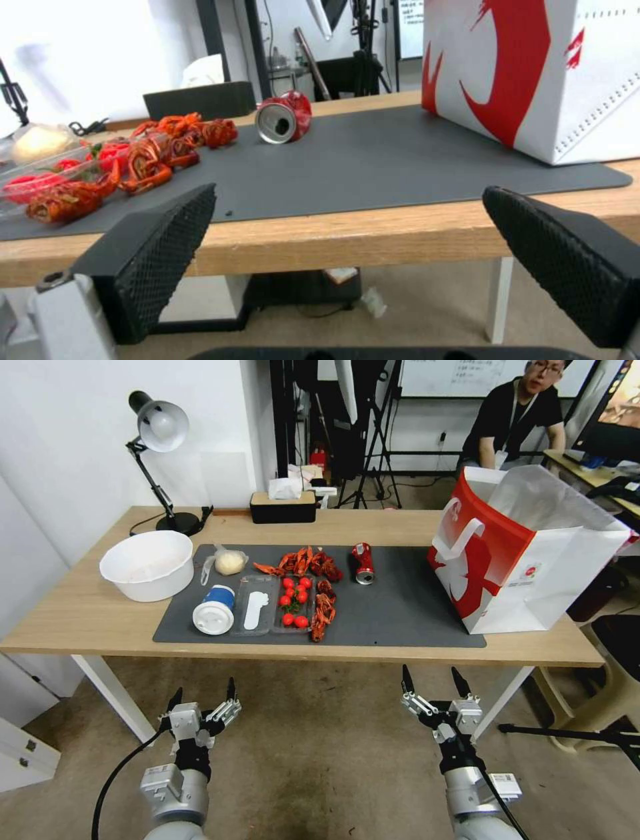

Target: Pick up the trash from the table and place it into the takeout bag.

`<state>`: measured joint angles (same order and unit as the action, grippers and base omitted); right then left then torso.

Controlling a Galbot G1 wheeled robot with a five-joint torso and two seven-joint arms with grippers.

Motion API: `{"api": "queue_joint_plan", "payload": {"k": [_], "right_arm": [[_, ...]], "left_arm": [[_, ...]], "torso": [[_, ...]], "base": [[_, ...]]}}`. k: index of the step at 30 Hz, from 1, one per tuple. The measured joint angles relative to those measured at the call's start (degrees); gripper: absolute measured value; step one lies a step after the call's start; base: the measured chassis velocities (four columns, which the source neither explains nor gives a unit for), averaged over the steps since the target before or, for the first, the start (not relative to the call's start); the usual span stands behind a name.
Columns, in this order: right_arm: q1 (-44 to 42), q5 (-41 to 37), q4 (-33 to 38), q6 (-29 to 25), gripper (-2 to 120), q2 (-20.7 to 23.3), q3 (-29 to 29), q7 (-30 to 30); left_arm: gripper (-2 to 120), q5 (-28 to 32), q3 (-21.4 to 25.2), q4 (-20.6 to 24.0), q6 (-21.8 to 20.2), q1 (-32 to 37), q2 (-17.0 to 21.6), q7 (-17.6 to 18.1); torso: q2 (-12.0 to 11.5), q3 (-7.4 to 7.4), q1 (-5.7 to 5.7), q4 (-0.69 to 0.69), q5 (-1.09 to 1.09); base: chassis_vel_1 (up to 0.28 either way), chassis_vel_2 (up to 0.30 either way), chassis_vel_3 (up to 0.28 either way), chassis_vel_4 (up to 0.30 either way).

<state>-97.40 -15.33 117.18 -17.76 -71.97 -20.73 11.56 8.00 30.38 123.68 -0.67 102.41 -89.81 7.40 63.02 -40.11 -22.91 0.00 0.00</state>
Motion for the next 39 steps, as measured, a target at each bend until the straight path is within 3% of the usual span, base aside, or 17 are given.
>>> {"api": "queue_joint_plan", "payload": {"k": [16,21,39], "right_arm": [[7.19,-3.75,2.14,6.35,100,2.66,3.1,0.8],[17.55,-5.3,-0.91,10.73,100,3.15,7.57,2.41],[37.55,-10.65,-8.99,18.93,100,2.67,16.56,9.22]], "left_arm": [[100,-0.24,0.17,0.85,0.37,0.69,-0.14,-0.04],[100,-0.95,0.01,-0.02,0.53,0.2,-0.09,-0.32],[100,-1.46,-0.76,-0.52,1.39,-0.25,-0.83,-0.52]], "torso": [[0.0,0.0,0.0,0.0,0.0],[0.0,-0.01,-0.01,0.0,0.0],[0.0,-0.01,-0.01,-0.01,0.0]], "base": [[0.0,0.0,0.0,0.0],[0.0,0.0,0.0,0.0],[0.0,0.0,0.0,0.0]]}}
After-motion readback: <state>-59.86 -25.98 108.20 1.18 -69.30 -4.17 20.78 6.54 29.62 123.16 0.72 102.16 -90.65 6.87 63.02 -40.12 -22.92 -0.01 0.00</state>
